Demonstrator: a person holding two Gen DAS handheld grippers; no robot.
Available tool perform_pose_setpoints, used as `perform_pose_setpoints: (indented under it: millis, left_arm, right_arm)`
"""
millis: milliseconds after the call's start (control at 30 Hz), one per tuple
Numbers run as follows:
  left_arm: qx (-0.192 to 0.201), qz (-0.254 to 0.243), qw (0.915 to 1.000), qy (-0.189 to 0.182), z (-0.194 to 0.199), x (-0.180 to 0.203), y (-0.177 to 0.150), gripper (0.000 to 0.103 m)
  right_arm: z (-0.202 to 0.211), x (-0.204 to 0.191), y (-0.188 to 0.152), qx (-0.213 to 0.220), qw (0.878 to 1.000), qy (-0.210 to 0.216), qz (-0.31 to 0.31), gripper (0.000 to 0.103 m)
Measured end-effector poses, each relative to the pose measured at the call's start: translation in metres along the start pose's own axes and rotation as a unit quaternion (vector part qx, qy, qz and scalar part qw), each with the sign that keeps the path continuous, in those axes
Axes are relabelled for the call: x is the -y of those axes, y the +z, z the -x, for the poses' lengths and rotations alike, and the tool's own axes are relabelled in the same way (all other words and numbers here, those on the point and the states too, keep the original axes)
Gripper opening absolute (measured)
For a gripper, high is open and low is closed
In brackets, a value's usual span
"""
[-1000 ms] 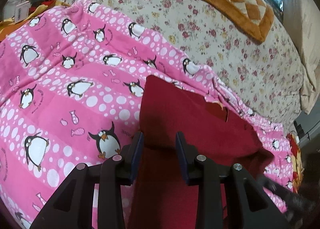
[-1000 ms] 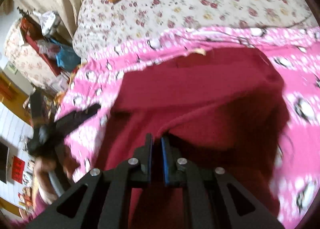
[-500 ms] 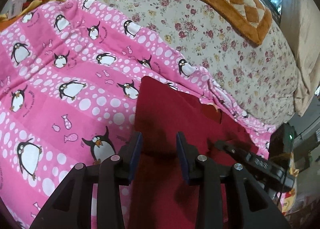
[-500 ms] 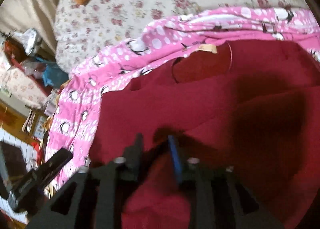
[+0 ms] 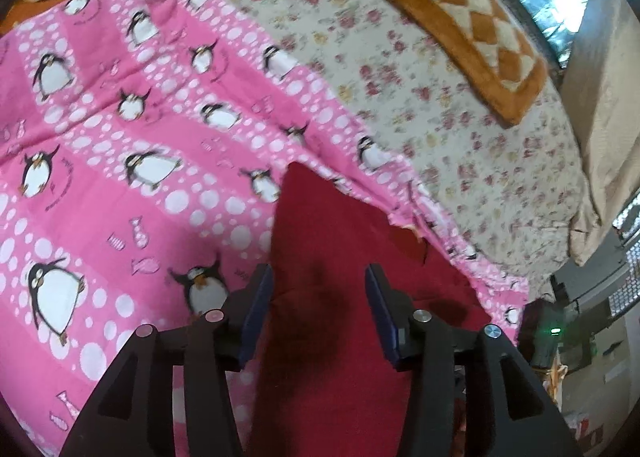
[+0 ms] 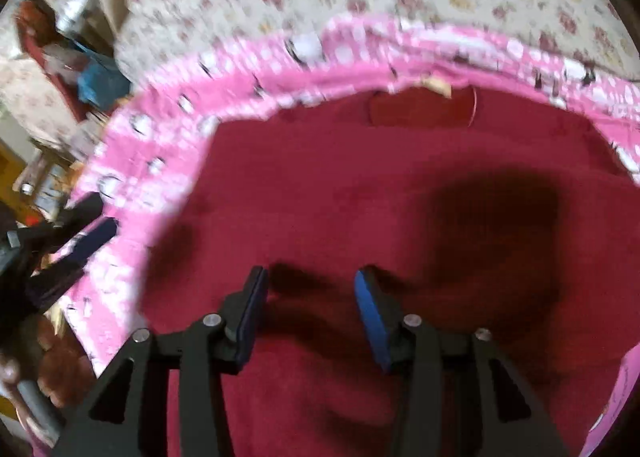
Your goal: Fold small clothes
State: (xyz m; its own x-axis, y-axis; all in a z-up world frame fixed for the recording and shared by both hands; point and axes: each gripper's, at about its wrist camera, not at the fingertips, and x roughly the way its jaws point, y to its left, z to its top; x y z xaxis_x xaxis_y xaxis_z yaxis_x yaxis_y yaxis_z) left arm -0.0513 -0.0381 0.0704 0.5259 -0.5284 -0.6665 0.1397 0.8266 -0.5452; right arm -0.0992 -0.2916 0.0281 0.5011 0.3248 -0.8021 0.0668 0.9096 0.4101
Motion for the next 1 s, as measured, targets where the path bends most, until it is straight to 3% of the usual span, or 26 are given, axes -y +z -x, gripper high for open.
perform_pose_setpoints:
  millis: [133,267,333,367,433,567,667,867,1000]
  left_arm:
    - [-0.046,-0.007,0.9985,0.030,-0.015,-0.004,-0.006,0.027]
    - [-0.085,-0.055,0.9934,0.054,-0.030,0.010,-0.018,0.026]
    - [-0.095,-0.093,0.9881,0.077,-0.037,0.021,-0.026,0.020]
    - [-0.100,-0.106,0.9857,0.085,-0.040,0.025,-0.029,0.008]
    - [-0.092,-0.128,0.9820,0.104,-0.041,0.033,-0.032,0.001]
    - [-0.028,-0.142,0.9880,0.054,-0.011,0.049,-0.026,0.000]
    - [0.002,-0.158,0.9869,0.030,0.003,0.063,-0.024,0.000]
    - [-0.009,-0.121,0.9924,-0.022,0.001,0.080,-0.001,0.000]
    - [-0.009,-0.141,0.9891,-0.043,0.006,0.119,0.022,0.000]
  right_arm:
    - [0.027,0.005,-0.007,0.011,0.999,0.033,-0.013,0.049]
    - [0.065,0.023,-0.018,0.025,1.000,0.019,-0.003,0.056]
    - [0.087,0.040,-0.027,0.035,0.999,0.012,-0.014,0.058]
    - [0.092,0.046,-0.029,0.038,0.999,0.011,-0.020,0.058]
    - [0.108,0.065,-0.035,0.051,0.998,0.008,-0.038,0.058]
    - [0.132,0.102,-0.043,0.083,0.993,-0.021,-0.082,0.062]
    - [0.141,0.134,-0.044,0.097,0.986,-0.049,-0.126,0.063]
    - [0.134,0.174,-0.034,0.101,0.979,-0.069,-0.165,0.065]
    - [0.120,0.187,-0.020,0.080,0.979,-0.086,-0.169,0.070]
